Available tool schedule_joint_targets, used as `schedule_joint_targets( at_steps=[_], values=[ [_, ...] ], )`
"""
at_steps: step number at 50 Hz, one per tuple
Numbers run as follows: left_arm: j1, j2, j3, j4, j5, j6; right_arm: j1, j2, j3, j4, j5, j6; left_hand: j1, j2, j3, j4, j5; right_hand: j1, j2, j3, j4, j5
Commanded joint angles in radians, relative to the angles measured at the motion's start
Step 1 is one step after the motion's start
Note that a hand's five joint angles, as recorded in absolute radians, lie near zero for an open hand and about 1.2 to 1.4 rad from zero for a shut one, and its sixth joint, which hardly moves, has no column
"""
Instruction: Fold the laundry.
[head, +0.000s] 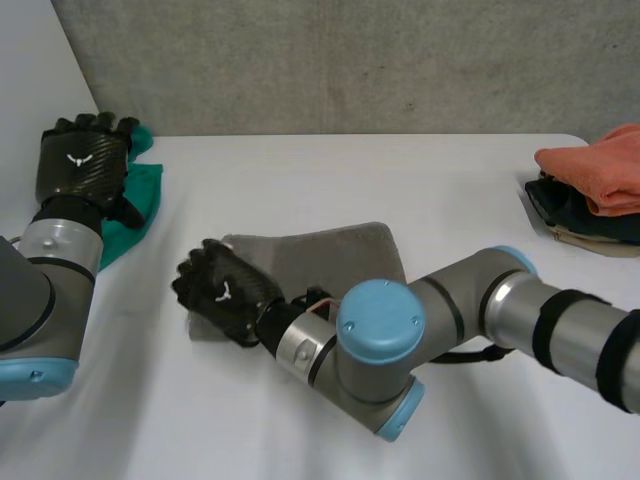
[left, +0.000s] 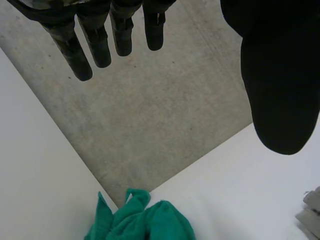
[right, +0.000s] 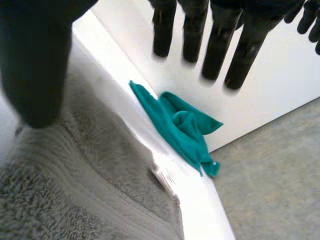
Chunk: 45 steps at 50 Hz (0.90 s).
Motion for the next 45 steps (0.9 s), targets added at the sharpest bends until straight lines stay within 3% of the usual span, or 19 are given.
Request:
schedule_joint_targets(
  at_steps=[1, 6, 12, 22, 25, 28, 30, 31, 45],
  values=[
    [-0.055, -0.045, 0.001, -0.001, 0.002, 0.004, -0.018, -0.148, 0.074, 0.025, 0.216, 0.071, -0.021, -0.032, -0.038, -0.03, -0.049, -0.151, -0.254, -0.268, -0.276, -0.288],
    [-0.11, -0.051, -0.001, -0.001, 0.006, 0.004, -0.143, -0.306, 0.204, 0.058, 0.365, 0.293, -0.021, -0.032, -0.038, -0.03, -0.049, -0.151, -0.254, -0.268, -0.276, -0.288],
    [-0.199, -0.095, 0.009, -0.001, 0.037, 0.01, -0.244, -0.404, 0.307, 0.273, 0.367, 0.463, -0.021, -0.032, -0.038, -0.03, -0.049, -0.151, -0.254, -0.268, -0.276, -0.288],
    [-0.221, -0.123, 0.016, -0.001, 0.038, 0.013, -0.358, -0.326, 0.355, 0.364, 0.353, 0.476, -0.021, -0.032, -0.038, -0.03, -0.049, -0.141, -0.244, -0.259, -0.267, -0.278],
    [-0.219, -0.123, 0.015, -0.001, 0.038, 0.013, -0.381, -0.274, 0.346, 0.361, 0.307, 0.476, -0.021, -0.032, -0.038, -0.03, -0.049, 0.143, 0.04, 0.026, 0.018, 0.006],
    [-0.219, -0.123, 0.009, -0.001, 0.038, 0.013, -0.384, -0.252, 0.341, 0.362, 0.286, 0.474, -0.021, -0.032, -0.038, -0.03, -0.049, 0.264, 0.161, 0.146, 0.138, 0.127],
    [-0.221, -0.121, 0.006, -0.001, 0.038, 0.013, -0.392, -0.245, 0.339, 0.359, 0.29, 0.473, -0.021, -0.032, -0.038, -0.03, -0.049, 0.89, 0.787, 0.772, 0.764, 0.752],
    [-0.222, -0.121, 0.006, -0.001, 0.038, 0.013, -0.4, -0.248, 0.344, 0.353, 0.286, 0.474, -0.021, -0.032, -0.038, -0.03, -0.049, 1.069, 0.966, 0.951, 0.943, 0.932],
    [-0.219, -0.114, 0.003, -0.001, 0.04, 0.013, -0.536, -0.479, 0.537, 0.293, 0.283, 0.464, -0.021, -0.032, -0.038, -0.03, -0.049, 1.071, 0.968, 0.953, 0.945, 0.934]
  ],
)
